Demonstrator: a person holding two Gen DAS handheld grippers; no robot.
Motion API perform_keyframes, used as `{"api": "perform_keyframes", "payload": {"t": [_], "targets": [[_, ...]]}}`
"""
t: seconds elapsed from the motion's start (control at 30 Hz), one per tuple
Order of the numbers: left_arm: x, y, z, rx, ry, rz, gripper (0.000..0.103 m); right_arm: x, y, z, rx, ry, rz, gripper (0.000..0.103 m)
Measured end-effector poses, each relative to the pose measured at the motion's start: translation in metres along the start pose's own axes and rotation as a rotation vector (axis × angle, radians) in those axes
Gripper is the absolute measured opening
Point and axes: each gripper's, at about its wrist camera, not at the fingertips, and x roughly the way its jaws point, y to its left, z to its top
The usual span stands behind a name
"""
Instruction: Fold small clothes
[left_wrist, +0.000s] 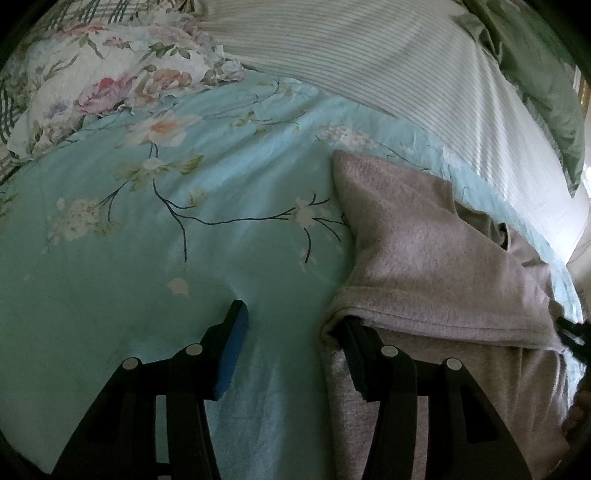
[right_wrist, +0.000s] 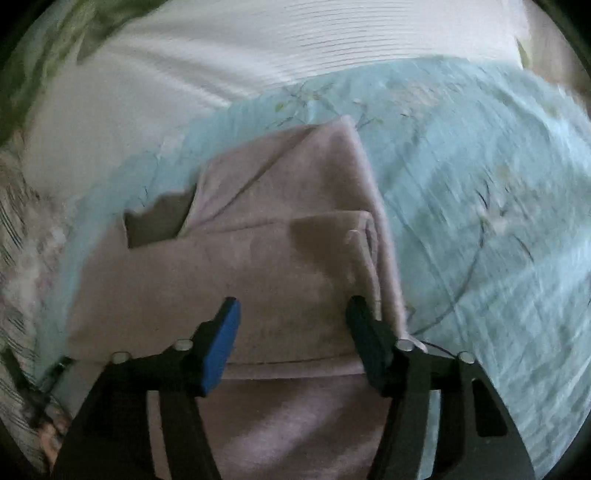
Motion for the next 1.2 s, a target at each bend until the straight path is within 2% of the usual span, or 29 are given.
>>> {"api": "perform_keyframes", "payload": {"t": [0.07,0.13,0.17,0.23,0.4,0.5,0.67,0.83,0.9,1.0,1.13,1.2], "targets": [[-0.001,0.001,0.000,0.000,0.010,-0.015,0.053,-0.017,-0.006,-0.001,0.038,-0.020,0.024,0.061],[-0.007,0.001,-0.002,0.005,0.026,-0.038,0.052,-0.042,-0.005,-0.007,0.023,-0.037,0.004,0.073],[-0.012,0.002,-0.005,0.010,0.033,-0.058,0.052,-0.055,-0.005,-0.012,0.009,-0.039,0.022,0.078],[-0.025,0.002,-0.017,0.027,0.062,-0.119,0.053,-0.072,-0.009,-0.023,0.002,-0.026,0.082,0.078],[-0.068,0.006,-0.066,0.112,0.127,-0.257,0.061,-0.113,-0.037,-0.065,0.015,0.015,0.133,0.078],[-0.092,0.013,-0.098,0.157,0.161,-0.306,0.064,-0.130,-0.059,-0.094,0.050,0.035,0.179,0.078],[-0.132,0.025,-0.139,0.194,0.196,-0.400,0.068,-0.155,-0.071,-0.148,0.011,0.095,0.305,0.078],[-0.156,0.036,-0.173,0.227,0.253,-0.412,0.069,-0.175,-0.066,-0.194,-0.041,0.143,0.347,0.078],[-0.158,0.039,-0.186,0.229,0.290,-0.405,0.069,-0.183,-0.058,-0.211,-0.078,0.147,0.321,0.080],[-0.158,0.043,-0.202,0.236,0.330,-0.397,0.069,-0.191,-0.039,-0.234,-0.140,0.130,0.230,0.083],[-0.150,0.038,-0.208,0.263,0.387,-0.433,0.069,-0.188,0.001,-0.264,-0.298,0.096,0.021,0.084],[-0.142,0.027,-0.212,0.318,0.429,-0.443,0.069,-0.183,0.016,-0.275,-0.372,0.073,-0.103,0.084]]}}
